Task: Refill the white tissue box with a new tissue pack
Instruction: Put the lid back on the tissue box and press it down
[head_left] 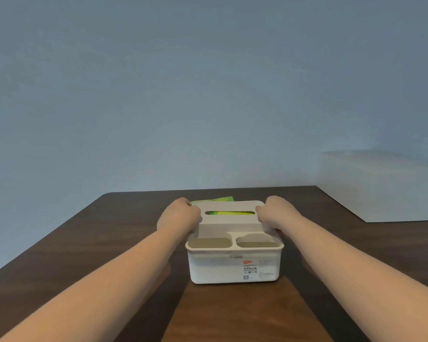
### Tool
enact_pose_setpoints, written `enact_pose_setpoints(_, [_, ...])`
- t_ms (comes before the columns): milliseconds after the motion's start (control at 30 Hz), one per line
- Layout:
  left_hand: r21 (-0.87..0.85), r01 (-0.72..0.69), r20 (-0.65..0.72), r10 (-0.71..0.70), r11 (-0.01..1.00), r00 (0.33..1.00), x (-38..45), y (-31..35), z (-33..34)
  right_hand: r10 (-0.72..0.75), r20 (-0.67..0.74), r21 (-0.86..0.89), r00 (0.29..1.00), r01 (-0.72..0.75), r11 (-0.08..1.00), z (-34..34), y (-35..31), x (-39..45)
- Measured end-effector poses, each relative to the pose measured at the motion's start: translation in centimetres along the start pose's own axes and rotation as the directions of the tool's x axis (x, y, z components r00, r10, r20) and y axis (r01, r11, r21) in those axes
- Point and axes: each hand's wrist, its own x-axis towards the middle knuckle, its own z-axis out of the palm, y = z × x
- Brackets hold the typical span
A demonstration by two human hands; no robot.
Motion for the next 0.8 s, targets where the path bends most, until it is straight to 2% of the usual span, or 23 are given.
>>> enact_pose_setpoints(67, [0.014, -0.002, 0.011, 0.001, 1.0, 1.0, 0.2, 0.0, 0.3, -0.039, 0.016, -0.002, 0.999, 0.039, 0.999, 0.3, 0.2, 0.4])
enact_pose_setpoints(133, [-0.056, 0.003, 0.036, -0.001, 0.998, 0.999, 0.6, -0.3, 0.8, -0.08, 0.023, -0.013, 0.997, 0.08, 0.997, 0.1, 0.1, 0.3])
enact_pose_setpoints(300, [-0.227, 0.016, 0.075, 0.001, 0.974, 0.997, 1.6, -0.7, 1.6, -0.108, 0.061, -0.234, 0.992, 0.12, 0.965, 0.3, -0.4, 0.4])
enact_pose_setpoints(433, [-0.271, 0.023, 0.109, 0.007, 0.962, 0.994, 2.4, -0.8, 1.8, -0.161, 0.02, -0.188, 0.987, 0.162, 0.969, 1.1, 0.0, 1.2])
enact_pose_setpoints(533, [-0.289, 0.016, 0.103, 0.015, 0.957, 0.995, 2.3, -1.0, 1.8, -0.134, 0.029, -0.256, 0.991, 0.137, 0.957, 1.0, -0.2, 1.2])
enact_pose_setpoints(633, [-0.304, -0.005, 0.086, 0.033, 0.953, 0.996, 1.5, -1.1, 1.7, -0.107, -0.005, -0.197, 0.994, 0.104, 0.975, 0.9, 0.0, 0.4])
enact_pose_setpoints(700, [-0.331, -0.012, 0.078, 0.04, 0.943, 0.996, 0.5, -1.1, 1.4, -0.073, -0.024, -0.027, 0.997, 0.072, 0.997, 1.0, 0.5, 0.2])
enact_pose_setpoints(800, [-0.388, -0.027, 0.122, 0.08, 0.921, 0.989, -2.0, -1.4, 1.1, -0.069, -0.04, 0.229, 0.997, 0.076, 0.971, 1.5, 1.5, -0.8])
